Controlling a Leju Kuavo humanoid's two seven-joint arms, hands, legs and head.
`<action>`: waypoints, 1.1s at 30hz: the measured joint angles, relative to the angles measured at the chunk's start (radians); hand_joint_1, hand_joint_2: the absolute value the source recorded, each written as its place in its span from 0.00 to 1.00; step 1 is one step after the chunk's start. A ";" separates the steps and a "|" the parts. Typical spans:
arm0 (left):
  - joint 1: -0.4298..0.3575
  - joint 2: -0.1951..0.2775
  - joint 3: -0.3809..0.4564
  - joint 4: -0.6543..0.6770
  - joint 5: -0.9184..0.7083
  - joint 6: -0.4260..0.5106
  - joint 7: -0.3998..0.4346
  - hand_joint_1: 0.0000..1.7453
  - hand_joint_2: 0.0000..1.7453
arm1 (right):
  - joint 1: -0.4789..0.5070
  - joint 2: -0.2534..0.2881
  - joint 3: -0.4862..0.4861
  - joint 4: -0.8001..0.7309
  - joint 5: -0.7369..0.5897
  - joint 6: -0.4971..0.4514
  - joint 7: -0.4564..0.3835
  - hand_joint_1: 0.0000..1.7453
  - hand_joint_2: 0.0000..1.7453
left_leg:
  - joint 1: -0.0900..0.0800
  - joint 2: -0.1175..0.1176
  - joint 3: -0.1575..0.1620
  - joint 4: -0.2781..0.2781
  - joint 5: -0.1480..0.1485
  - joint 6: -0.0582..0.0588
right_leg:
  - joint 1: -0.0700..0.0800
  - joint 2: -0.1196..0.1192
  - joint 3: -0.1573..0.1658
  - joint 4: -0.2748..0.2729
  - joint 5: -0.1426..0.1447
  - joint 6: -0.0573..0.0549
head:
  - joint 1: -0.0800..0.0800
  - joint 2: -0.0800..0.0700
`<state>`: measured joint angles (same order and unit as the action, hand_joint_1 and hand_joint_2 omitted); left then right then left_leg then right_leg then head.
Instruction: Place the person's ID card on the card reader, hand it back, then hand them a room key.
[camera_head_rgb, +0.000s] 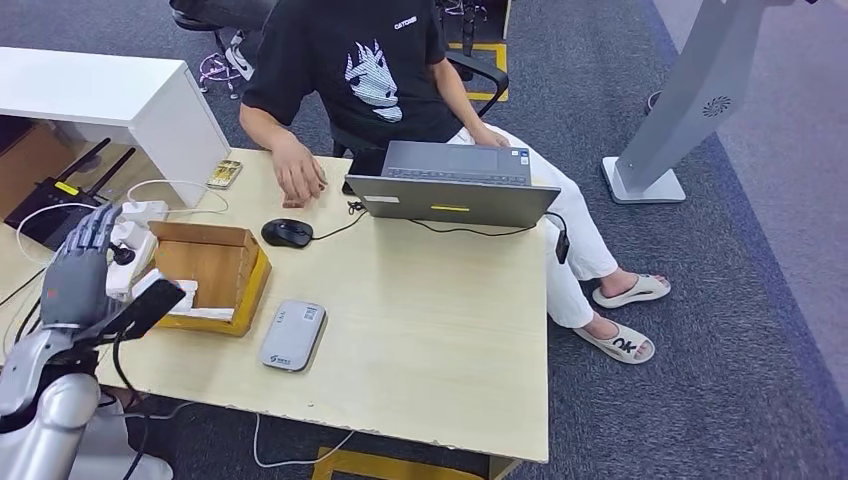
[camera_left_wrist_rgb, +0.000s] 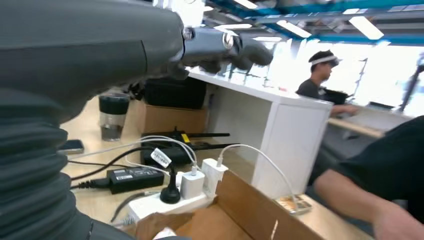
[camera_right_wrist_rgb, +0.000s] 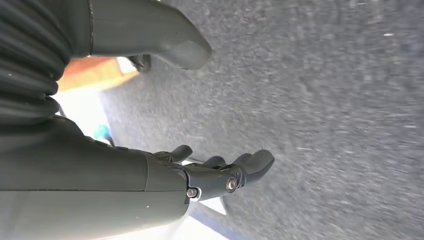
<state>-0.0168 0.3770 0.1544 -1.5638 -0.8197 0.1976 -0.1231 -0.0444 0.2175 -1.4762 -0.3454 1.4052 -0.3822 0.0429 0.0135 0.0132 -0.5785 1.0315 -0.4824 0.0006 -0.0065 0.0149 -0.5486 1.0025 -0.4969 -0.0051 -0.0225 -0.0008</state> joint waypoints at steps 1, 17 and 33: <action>0.054 -0.013 0.032 -0.041 0.015 0.003 -0.029 0.00 1.00 | 0.003 0.004 -0.005 -0.004 -0.005 0.000 0.002 0.00 1.00 | 0.000 0.000 0.000 0.000 0.000 0.001 | 0.000 0.000 0.000 0.000 -0.001 0.001 | 0.000 0.000; 0.324 -0.464 0.571 -0.385 0.229 -0.260 -0.370 0.00 1.00 | 0.010 0.070 -0.037 -0.093 -0.069 0.027 0.009 0.00 1.00 | -0.001 -0.008 -0.002 0.000 -0.001 0.002 | 0.000 -0.009 0.003 -0.001 -0.001 0.002 | 0.001 0.000; 0.043 -0.618 1.158 0.766 0.014 0.248 -0.008 0.00 1.00 | 0.010 0.080 -0.034 -0.110 0.026 0.057 -0.073 0.00 1.00 | -0.002 -0.012 0.000 0.000 0.000 0.003 | -0.003 -0.014 0.003 -0.001 -0.002 0.003 | 0.000 0.000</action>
